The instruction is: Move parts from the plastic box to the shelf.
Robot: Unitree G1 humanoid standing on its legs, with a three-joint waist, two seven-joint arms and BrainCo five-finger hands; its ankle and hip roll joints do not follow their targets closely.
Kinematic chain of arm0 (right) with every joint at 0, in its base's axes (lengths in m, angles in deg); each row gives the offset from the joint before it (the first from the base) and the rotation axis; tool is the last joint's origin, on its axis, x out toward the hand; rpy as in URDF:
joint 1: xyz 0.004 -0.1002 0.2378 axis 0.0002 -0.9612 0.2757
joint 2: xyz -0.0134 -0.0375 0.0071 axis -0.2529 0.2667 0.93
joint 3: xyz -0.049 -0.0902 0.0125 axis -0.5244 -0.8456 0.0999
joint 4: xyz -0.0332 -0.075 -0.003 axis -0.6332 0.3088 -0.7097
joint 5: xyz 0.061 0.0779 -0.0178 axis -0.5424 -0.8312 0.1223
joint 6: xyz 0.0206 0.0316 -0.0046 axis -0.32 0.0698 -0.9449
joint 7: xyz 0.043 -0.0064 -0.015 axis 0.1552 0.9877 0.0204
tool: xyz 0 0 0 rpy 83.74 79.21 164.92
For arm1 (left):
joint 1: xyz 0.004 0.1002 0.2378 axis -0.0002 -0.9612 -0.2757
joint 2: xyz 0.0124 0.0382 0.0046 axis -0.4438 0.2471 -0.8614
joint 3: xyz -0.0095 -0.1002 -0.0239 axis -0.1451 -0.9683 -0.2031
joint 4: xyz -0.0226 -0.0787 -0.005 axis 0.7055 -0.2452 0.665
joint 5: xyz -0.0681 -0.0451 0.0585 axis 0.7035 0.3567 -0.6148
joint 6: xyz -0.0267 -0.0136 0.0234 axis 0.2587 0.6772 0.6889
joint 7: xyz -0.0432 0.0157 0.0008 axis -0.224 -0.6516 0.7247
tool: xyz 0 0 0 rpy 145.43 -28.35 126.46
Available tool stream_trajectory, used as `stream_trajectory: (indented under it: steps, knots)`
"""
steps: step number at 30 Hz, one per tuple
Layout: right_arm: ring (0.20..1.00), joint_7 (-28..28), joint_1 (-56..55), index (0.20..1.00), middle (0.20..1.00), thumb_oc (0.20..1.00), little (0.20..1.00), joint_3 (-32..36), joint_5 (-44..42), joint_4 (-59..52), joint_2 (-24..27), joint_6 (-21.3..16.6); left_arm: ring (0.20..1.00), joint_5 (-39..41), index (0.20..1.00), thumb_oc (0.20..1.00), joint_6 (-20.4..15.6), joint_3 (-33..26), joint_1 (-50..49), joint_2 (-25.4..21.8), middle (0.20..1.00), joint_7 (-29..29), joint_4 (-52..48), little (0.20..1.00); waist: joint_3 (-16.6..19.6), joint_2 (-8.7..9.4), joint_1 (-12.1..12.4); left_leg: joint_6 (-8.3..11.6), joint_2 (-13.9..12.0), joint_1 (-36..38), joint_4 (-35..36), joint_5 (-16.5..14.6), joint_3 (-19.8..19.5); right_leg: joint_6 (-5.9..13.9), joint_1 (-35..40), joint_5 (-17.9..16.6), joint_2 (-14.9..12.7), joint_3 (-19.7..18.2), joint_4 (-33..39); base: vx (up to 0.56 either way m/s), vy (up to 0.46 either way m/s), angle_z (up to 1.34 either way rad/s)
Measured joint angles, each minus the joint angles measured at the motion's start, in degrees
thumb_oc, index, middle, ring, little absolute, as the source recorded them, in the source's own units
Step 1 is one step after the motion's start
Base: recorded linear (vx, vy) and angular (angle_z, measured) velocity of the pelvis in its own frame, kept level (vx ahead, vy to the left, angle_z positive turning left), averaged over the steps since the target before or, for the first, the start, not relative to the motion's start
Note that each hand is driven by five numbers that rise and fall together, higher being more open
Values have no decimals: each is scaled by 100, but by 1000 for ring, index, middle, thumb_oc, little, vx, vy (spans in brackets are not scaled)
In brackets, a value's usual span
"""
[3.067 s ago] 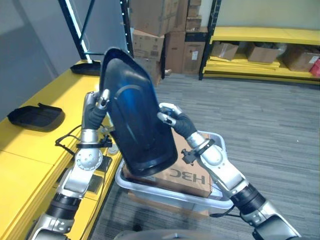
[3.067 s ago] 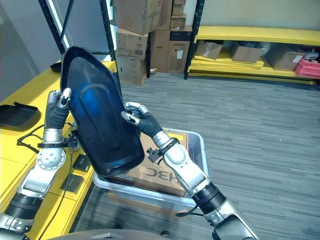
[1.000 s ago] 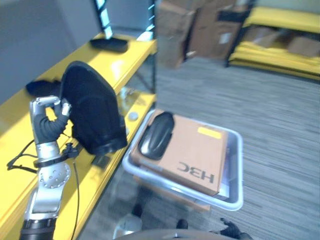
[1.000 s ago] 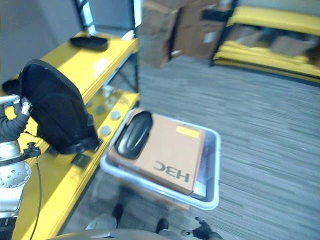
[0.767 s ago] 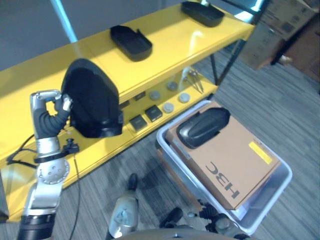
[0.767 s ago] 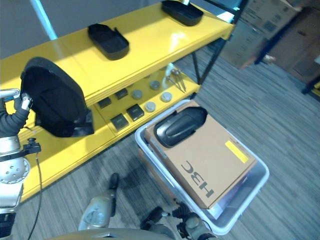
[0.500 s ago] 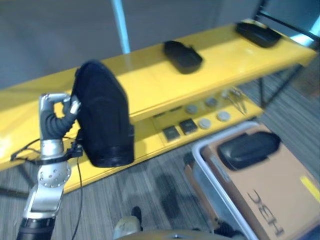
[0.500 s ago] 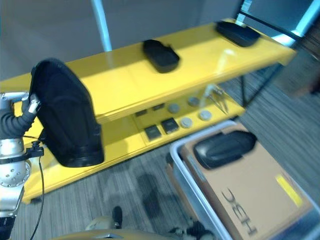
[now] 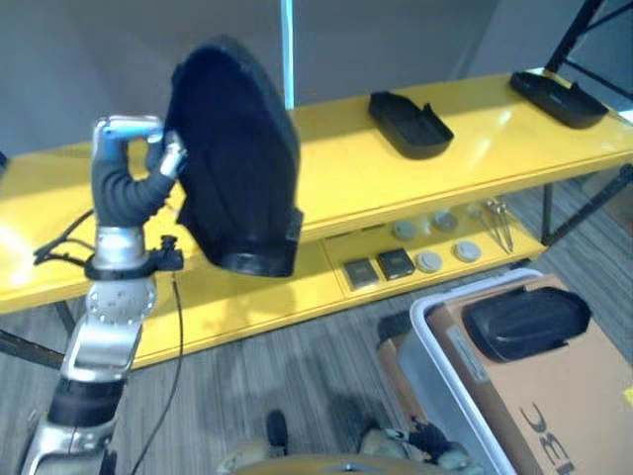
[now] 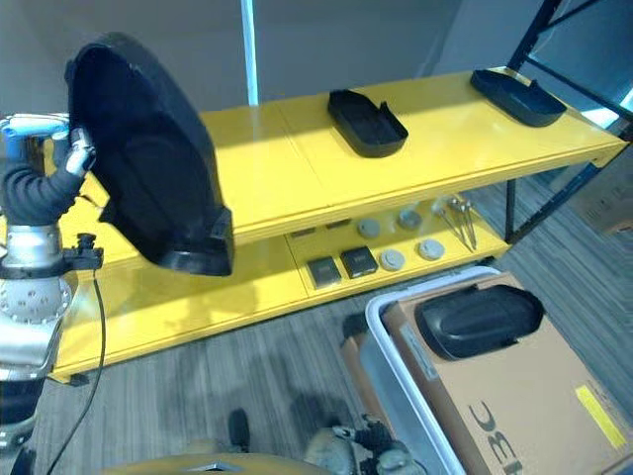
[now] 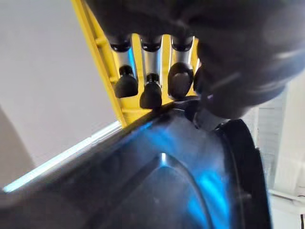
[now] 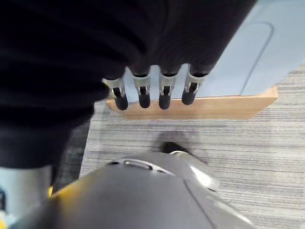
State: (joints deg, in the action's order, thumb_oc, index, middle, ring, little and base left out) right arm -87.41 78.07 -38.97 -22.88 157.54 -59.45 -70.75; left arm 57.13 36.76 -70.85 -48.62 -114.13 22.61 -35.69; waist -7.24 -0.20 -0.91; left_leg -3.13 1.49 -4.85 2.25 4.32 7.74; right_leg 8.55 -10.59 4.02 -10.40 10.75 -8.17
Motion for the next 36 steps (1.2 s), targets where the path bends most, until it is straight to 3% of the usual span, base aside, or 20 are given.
stream_trajectory:
  steps: [1,2,3,4,5,8,11,12,15,16,19,22,25,26,27,29,32,33,35,36]
  knots:
    - [1000,5,9,1000,1000,1000,1000,1,10,-32,2,14,200,2,200,200,12,53,-69,11,200,16,41,200,2,-8,-83,54,-5,-46,63,-37,-61,-106,-10,-79,-9,134,39,332,-193,138]
    - [1000,20,-129,1000,1000,1000,1000,2,18,-19,14,33,200,61,200,200,58,336,13,166,200,30,189,200,-29,-5,-161,284,73,-86,38,-246,-494,18,265,-142,145,-53,564,223,-164,158]
    - [1000,48,-51,1000,1000,1000,1000,61,23,57,6,48,200,103,200,200,98,369,-8,156,200,37,206,200,-143,120,-210,173,175,-88,-212,-334,-463,-22,429,-426,54,6,736,327,-252,132]
    - [1000,53,-41,1000,1000,1000,1000,117,19,141,109,47,200,141,200,200,157,371,-165,191,200,45,188,200,-176,-44,-177,321,-28,218,-159,-367,-571,-37,519,-591,218,17,729,242,-209,75]
    - [1000,44,-58,1000,1000,1000,1000,152,14,133,139,48,200,172,200,200,176,371,-264,190,200,57,188,200,-193,-77,-196,315,-69,378,65,-127,-590,-91,642,-699,280,-35,745,276,-244,33]
    - [1000,47,-66,1000,1000,1000,1000,224,-3,129,155,96,200,210,200,200,177,101,-653,193,200,60,115,200,-156,-130,-71,455,-238,544,224,-151,-606,-236,669,-690,471,-82,667,268,-213,-4]
    - [1000,50,-71,1000,1000,1000,1000,197,-166,130,176,98,200,324,200,200,201,-136,-895,199,200,28,133,200,-85,-171,-7,584,-509,546,143,-135,-633,-611,755,-684,770,-31,762,187,-221,-10]
    - [1000,53,-18,1000,1000,1000,1000,203,-167,99,209,94,200,321,200,200,183,-115,-844,195,200,29,207,200,-105,-214,17,791,-565,364,-253,-103,-633,-687,824,-553,831,45,763,157,-171,22]
    - [1000,68,-134,1000,1000,1000,1000,138,-169,142,254,83,200,326,200,200,208,-100,-656,298,200,-32,512,200,-111,87,19,1092,-391,-400,-1550,89,-609,-749,975,-592,623,299,1025,172,-73,39]
    - [1000,87,-184,1000,1000,1000,1000,149,-172,135,284,91,200,330,200,200,221,-111,-654,308,200,-96,570,200,-125,90,35,1047,-420,-389,-1608,136,-598,-883,1191,-672,648,389,1212,316,26,57]
    - [1000,192,-151,1000,1000,1000,1000,326,-172,133,252,23,200,330,200,200,199,-304,-530,340,200,-216,978,200,-204,44,16,1214,-1048,-507,308,158,-188,-897,1328,-466,675,308,1294,371,136,31]
    - [1000,187,-131,1000,1000,1000,1000,431,-226,231,287,15,200,450,200,200,396,-413,-387,730,200,-374,1430,200,-374,-146,60,1326,-1523,-1131,287,384,-161,-641,1460,-415,713,210,1322,367,254,-30]
    - [1000,184,-218,1000,1000,1000,1000,415,-223,459,438,35,200,450,200,200,444,-421,-582,741,200,-379,1353,200,-234,-323,48,1112,-1177,-509,272,391,-319,-372,1826,-287,607,-79,1297,296,326,-89]
    - [1000,192,-473,1000,1000,1000,1000,475,-224,386,555,55,200,455,200,200,458,-349,-537,709,200,-367,1312,200,-149,-465,-121,965,-1053,-290,262,712,-334,-178,1944,-191,563,-159,1257,417,560,-61]
    - [1000,192,-608,1000,1000,1000,1000,560,-237,335,502,57,200,499,200,200,503,-344,-524,698,200,-366,1294,200,-130,-202,-163,849,-764,-91,261,672,-131,-94,1945,-142,259,-251,1018,208,360,-88]
    - [1000,193,-664,1000,1000,1000,1000,870,-396,83,470,72,200,671,200,200,597,-162,-269,647,200,-338,1465,200,-124,-50,-311,426,-436,309,289,462,172,26,811,154,-381,-353,-1502,115,272,-84]
    - [1000,272,-696,1000,1000,1000,1000,265,-322,117,202,187,200,956,200,200,605,43,-63,507,200,-249,1534,200,-85,123,-440,143,91,577,265,51,394,82,-411,235,-906,-349,-2999,197,155,-32]
    - [1000,278,-726,1000,1000,1000,1000,246,-320,52,127,200,200,1074,200,200,604,43,-48,516,200,-228,1538,200,-93,93,-537,197,175,618,262,-46,400,-13,-566,313,-778,-274,-2647,227,-1,-14]
    - [1000,333,-711,1000,1000,1000,1000,5,-316,-168,-19,229,200,1451,200,200,552,33,86,635,200,-152,1757,200,-154,-70,-582,336,139,630,261,-157,328,-145,-552,374,19,-434,-1186,270,-44,12]
    - [1000,352,-689,1000,1000,1000,1000,12,-319,-149,-97,252,200,1625,200,200,559,32,127,640,200,-123,1894,200,-143,-68,-674,584,153,615,263,-367,375,-272,-526,248,459,-621,-546,236,-81,24]
